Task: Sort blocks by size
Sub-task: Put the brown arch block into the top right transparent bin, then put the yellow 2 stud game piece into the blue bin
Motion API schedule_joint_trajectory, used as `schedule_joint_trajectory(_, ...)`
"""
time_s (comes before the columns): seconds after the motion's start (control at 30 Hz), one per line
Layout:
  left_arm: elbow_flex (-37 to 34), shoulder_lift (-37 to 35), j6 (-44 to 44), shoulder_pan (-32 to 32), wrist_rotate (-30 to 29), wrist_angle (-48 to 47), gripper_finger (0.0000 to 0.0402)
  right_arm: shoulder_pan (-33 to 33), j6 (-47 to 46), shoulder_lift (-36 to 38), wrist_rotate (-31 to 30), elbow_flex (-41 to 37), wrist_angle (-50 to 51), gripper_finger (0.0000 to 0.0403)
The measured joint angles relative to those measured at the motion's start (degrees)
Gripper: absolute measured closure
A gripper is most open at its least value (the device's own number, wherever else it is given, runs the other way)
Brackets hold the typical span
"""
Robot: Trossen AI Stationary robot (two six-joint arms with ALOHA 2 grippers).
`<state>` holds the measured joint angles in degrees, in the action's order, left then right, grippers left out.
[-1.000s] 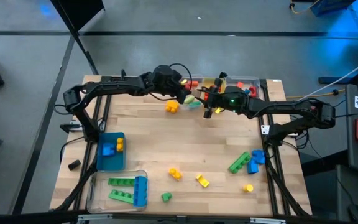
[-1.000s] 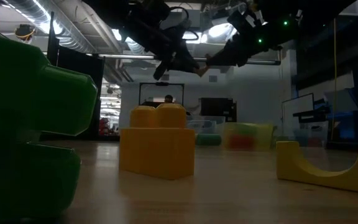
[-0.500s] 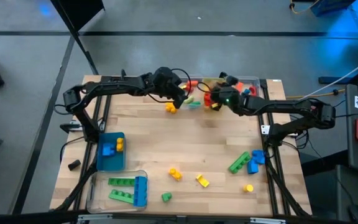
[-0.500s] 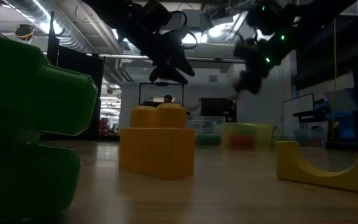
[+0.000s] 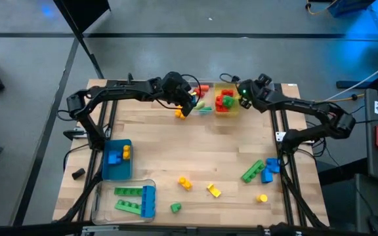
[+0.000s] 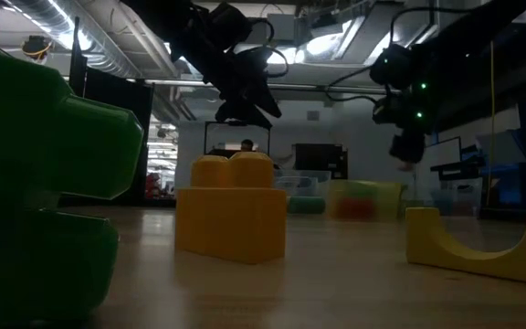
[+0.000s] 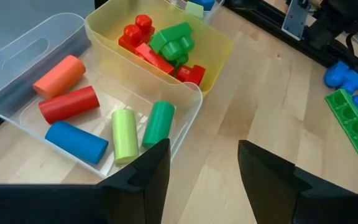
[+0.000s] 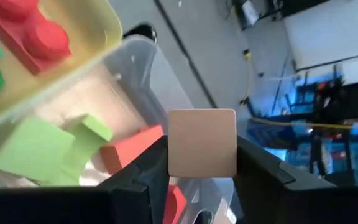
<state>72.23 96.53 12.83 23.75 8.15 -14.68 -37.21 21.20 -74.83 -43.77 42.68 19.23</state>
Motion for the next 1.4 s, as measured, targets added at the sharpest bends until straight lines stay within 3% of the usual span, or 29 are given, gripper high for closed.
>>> schedule_joint_trajectory(0.27,0.0,0.0,-0.01,-0.15,0.01,0.04,0.0229,-3.1,0.03,0.0,2.84,0.0,3.69,0.0204)
schedule_joint_trajectory(0.57,0.04,0.0,-0.14,-0.27,0.1,0.02,0.0229,-2.93,-0.04,0.07,2.85,0.0,4.19,0.0193)
schedule_joint_trajectory(0.8,0.07,0.0,-10.47,-2.92,2.14,-0.05,0.0229,-0.09,-4.34,0.61,3.3,7.31,16.24,0.0192)
schedule_joint_trajectory(1.1,0.11,0.0,-27.62,-12.19,17.37,-1.99,0.0229,8.75,-6.34,0.68,9.72,16.13,22.09,0.0192)
schedule_joint_trajectory(1.4,0.11,0.04,-29.52,-24.96,17.83,-6.8,0.0229,16.1,-14.45,0.68,17.77,17.4,22.33,0.0191)
